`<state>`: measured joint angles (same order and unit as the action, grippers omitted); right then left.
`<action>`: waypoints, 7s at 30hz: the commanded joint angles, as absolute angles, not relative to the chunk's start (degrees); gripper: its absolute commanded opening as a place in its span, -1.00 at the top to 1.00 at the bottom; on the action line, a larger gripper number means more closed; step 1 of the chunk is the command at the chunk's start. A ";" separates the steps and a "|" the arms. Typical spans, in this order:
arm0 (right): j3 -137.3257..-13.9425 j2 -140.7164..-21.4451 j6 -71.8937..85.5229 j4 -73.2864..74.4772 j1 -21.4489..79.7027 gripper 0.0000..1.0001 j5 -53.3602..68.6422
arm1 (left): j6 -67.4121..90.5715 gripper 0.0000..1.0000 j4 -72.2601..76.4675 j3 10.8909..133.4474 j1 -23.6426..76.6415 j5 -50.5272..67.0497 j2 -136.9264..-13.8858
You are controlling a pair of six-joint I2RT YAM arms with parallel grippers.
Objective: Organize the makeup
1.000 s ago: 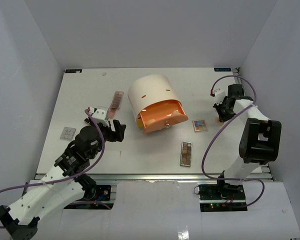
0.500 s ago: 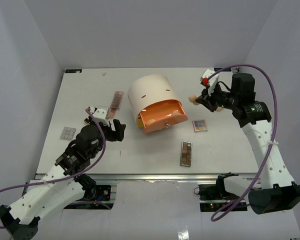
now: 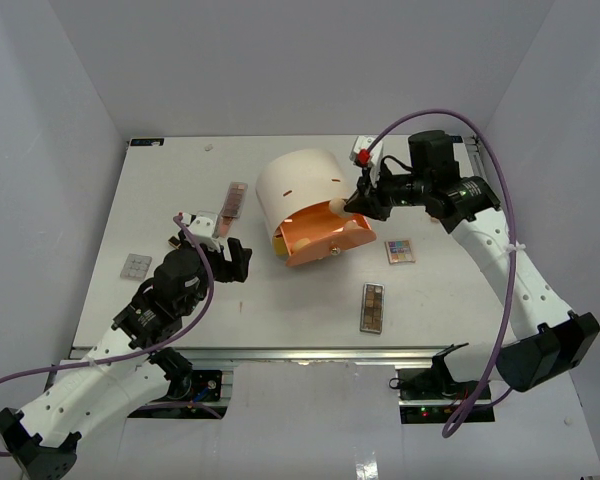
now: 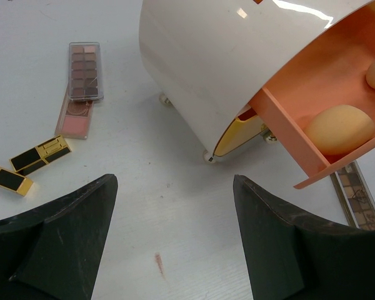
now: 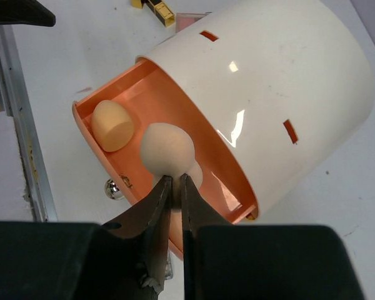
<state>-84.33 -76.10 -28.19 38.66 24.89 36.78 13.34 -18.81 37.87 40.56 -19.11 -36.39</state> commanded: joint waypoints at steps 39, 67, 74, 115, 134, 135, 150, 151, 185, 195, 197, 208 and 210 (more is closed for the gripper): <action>-74.60 -87.46 6.97 21.02 -1.66 -0.25 -5.30 | 12.66 -0.71 -17.50 37.45 39.64 -16.80 -34.30; -86.98 -117.49 15.53 20.30 -9.40 0.04 -0.56 | 12.39 -0.71 -17.31 37.44 38.61 -16.90 -36.60; -87.10 -118.21 15.47 20.30 -9.49 0.04 -0.53 | 12.39 -0.71 -17.31 37.35 38.23 -16.79 -36.74; -85.49 -78.86 -36.38 34.89 32.99 0.71 36.57 | 12.31 -0.71 -17.05 37.18 38.14 -17.14 -36.08; -88.31 -80.02 -37.09 35.84 36.30 -0.21 34.14 | 11.78 -0.74 -16.26 36.99 38.06 -15.91 -37.24; -88.41 -79.66 -37.25 35.86 36.22 -0.21 34.27 | 11.70 -0.75 -16.10 37.00 38.14 -15.83 -37.43; -70.73 -59.24 -69.55 47.32 32.17 0.83 48.99 | 12.89 -0.78 -11.62 54.69 37.90 -5.10 -48.34; -69.70 -58.89 -71.37 49.57 32.17 0.85 48.24 | 12.73 -0.78 -11.87 57.16 37.70 -3.85 -50.58; -58.51 -68.83 -72.24 39.16 32.61 0.80 37.56 | 15.84 -0.65 -12.30 90.99 15.38 41.42 -101.79; -65.16 -75.00 -53.88 21.86 33.81 0.70 30.53 | 13.74 -0.56 -14.20 87.94 15.38 45.92 -102.41; -66.68 -75.99 -50.51 18.91 34.19 0.67 28.00 | 13.54 -0.56 -14.50 87.62 15.38 46.24 -102.84; -69.78 -81.69 -35.88 12.88 34.59 0.51 23.64 | 14.22 -0.56 -14.15 86.94 15.38 44.75 -103.31; -68.73 -80.05 -35.62 13.70 34.56 0.49 24.77 | 14.82 -0.58 -14.15 87.23 15.40 43.41 -102.88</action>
<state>-68.01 -81.15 -39.45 19.92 34.20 25.34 15.13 -9.39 88.55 14.41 43.02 -103.24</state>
